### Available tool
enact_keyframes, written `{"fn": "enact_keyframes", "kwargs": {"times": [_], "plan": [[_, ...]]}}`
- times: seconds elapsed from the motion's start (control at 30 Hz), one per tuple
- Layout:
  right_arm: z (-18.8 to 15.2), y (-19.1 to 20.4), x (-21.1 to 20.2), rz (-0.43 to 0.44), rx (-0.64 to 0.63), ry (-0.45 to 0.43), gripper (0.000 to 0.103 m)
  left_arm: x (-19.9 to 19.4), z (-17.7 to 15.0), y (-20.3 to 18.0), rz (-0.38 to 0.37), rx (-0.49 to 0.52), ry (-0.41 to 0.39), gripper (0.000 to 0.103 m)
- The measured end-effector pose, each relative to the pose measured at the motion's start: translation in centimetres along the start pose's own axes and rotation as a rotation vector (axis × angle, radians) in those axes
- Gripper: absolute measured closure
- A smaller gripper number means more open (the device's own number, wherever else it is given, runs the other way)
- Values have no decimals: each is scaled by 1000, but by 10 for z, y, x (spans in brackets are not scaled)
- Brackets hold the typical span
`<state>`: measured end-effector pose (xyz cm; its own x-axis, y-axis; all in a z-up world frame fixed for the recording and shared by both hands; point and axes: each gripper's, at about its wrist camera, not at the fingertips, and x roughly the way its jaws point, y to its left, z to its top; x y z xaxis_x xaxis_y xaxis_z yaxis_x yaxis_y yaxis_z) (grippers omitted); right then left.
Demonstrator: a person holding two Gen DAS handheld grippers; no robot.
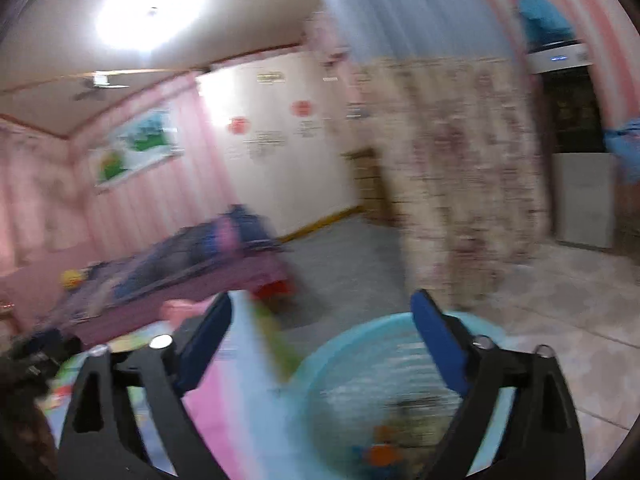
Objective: Collect trash
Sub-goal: 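Carry both items to the teal basket and open both tools over it, then move both tools back over the table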
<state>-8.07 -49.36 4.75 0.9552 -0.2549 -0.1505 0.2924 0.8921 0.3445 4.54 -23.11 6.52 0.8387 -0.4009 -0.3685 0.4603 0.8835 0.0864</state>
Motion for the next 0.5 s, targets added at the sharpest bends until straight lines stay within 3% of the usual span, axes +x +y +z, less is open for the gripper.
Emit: {"fn": "enact_keyframes", "kwargs": {"times": [0.07, 0.17, 0.27, 0.3, 0.5], "plan": [[-18, 45, 12, 125, -30, 75, 6, -30, -23, 48, 89, -39, -18, 5], [-52, 96, 19, 226, -152, 163, 6, -54, -51, 98, 164, -77, -12, 5], [-76, 128, 13, 182, -383, 138, 6, -78, -83, 146, 276, -108, -10, 5], [-79, 131, 10, 170, -408, 125, 6, -84, -90, 158, 297, -130, -19, 5], [-84, 122, -3, 158, -345, 93, 5, -103, -119, 200, 363, -335, -95, 5]]}}
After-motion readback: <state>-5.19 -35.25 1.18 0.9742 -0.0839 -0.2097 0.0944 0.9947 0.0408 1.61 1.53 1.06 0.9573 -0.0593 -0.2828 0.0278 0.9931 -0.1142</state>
